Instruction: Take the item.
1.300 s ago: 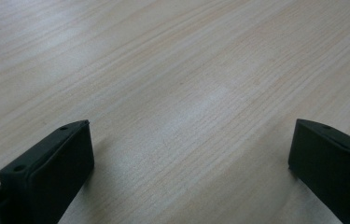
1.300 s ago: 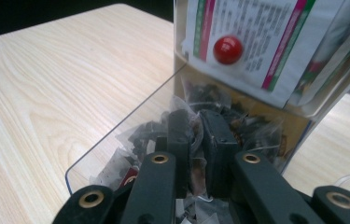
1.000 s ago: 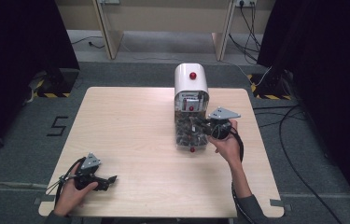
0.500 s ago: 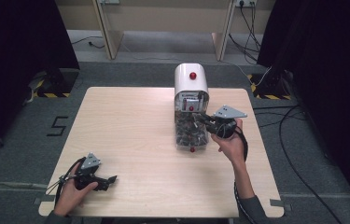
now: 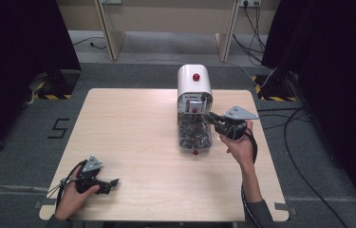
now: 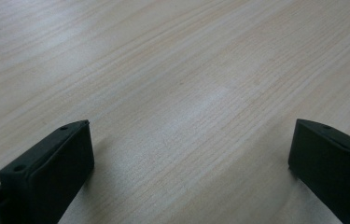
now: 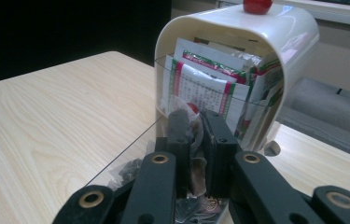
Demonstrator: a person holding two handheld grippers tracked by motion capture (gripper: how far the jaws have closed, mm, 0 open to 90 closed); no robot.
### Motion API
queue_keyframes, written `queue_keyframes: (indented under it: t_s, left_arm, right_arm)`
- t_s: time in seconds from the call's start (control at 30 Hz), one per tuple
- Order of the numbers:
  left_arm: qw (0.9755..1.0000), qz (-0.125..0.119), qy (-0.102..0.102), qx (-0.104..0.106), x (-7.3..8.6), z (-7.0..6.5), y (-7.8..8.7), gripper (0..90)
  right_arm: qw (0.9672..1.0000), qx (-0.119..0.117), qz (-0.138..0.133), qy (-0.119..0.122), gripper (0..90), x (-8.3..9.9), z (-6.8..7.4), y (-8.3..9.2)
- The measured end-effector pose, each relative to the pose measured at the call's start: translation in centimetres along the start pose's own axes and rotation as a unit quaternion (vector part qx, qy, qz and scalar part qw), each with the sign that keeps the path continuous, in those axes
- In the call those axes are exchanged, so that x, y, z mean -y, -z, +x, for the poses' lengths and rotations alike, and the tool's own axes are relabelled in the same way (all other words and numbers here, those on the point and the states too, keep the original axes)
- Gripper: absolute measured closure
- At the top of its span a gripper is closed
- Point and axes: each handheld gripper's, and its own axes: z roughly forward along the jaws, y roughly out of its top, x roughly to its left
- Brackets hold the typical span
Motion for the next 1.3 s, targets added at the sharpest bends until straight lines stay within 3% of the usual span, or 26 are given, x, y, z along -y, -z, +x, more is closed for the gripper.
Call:
queue_keyframes:
  t_s: [0.27, 0.8, 1.3]
  left_arm:
    - [1.0000, 0.000, 0.000, 0.000, 0.0, 0.0, 0.0, 0.0]
    - [1.0000, 0.000, 0.000, 0.000, 0.0, 0.0, 0.0, 0.0]
    - [1.0000, 0.000, 0.000, 0.000, 0.0, 0.0, 0.0, 0.0]
  right_arm:
    - [0.9999, 0.006, -0.010, -0.004, 83.4, -0.1, -0.4, 0.5]
    - [0.9983, 0.043, -0.037, -0.012, 83.5, -0.4, -2.3, 2.0]
    - [0.9960, 0.075, -0.026, -0.042, 83.4, 1.1, -4.5, 1.9]
